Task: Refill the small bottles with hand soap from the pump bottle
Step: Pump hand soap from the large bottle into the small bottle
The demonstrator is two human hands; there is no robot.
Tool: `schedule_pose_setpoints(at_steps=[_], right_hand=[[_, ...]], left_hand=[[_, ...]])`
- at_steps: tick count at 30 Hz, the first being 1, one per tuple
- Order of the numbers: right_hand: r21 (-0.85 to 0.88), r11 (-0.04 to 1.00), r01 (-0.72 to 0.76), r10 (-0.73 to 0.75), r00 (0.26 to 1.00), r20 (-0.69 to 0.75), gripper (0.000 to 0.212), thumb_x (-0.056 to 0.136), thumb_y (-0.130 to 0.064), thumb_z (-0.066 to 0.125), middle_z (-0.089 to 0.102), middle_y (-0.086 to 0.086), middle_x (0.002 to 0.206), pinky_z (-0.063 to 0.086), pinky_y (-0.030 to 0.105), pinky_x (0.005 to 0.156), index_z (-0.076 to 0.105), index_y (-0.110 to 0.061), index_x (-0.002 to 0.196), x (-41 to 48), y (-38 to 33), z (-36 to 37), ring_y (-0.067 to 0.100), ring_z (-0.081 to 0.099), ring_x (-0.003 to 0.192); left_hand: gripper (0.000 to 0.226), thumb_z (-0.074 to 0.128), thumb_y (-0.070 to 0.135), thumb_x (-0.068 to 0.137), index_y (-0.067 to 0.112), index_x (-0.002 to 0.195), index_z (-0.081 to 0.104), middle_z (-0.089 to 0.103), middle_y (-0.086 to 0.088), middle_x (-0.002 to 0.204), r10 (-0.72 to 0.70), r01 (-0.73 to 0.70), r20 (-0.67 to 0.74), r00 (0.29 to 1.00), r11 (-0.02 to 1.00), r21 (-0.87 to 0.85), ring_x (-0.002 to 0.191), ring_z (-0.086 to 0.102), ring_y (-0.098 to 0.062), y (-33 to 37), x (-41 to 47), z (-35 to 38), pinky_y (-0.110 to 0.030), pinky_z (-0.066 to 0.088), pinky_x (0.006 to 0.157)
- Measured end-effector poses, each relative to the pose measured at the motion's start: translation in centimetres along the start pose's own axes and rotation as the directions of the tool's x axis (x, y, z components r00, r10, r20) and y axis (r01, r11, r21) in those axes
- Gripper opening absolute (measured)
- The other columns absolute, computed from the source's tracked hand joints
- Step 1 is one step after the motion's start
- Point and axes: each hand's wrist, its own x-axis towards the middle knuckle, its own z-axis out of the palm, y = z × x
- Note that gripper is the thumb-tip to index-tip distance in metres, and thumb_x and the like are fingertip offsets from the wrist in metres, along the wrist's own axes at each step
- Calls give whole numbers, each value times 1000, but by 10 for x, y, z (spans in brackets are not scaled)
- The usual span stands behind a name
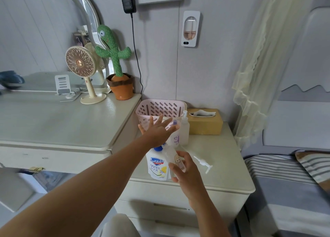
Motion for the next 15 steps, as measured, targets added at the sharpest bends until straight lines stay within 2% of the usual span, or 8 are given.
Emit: schedule_pose_setpoints(at_steps=[11, 15], right_hand=[[16, 1000, 22, -22, 1000, 16, 35, 89, -14, 62, 61, -6, 112, 51, 16, 59, 49, -23, 121, -4, -5, -3, 10, 62, 96], [12, 1000, 10, -10, 1000, 8, 35, 89, -13, 62, 61, -2, 112, 50, 15, 59, 49, -21, 121, -2, -3, -1, 9, 61, 93]], left_hand=[[68, 13, 73, 86, 43, 147, 11, -7, 5, 158, 4, -3, 28, 1000, 1000, -26, 143, -18, -26, 1, 0, -5, -65, -18, 102], [66, 14, 72, 87, 44, 146, 13, -5, 6, 158, 12, -12, 16, 1000, 1000, -24, 144, -17, -26, 0, 0, -2, -65, -17, 103]])
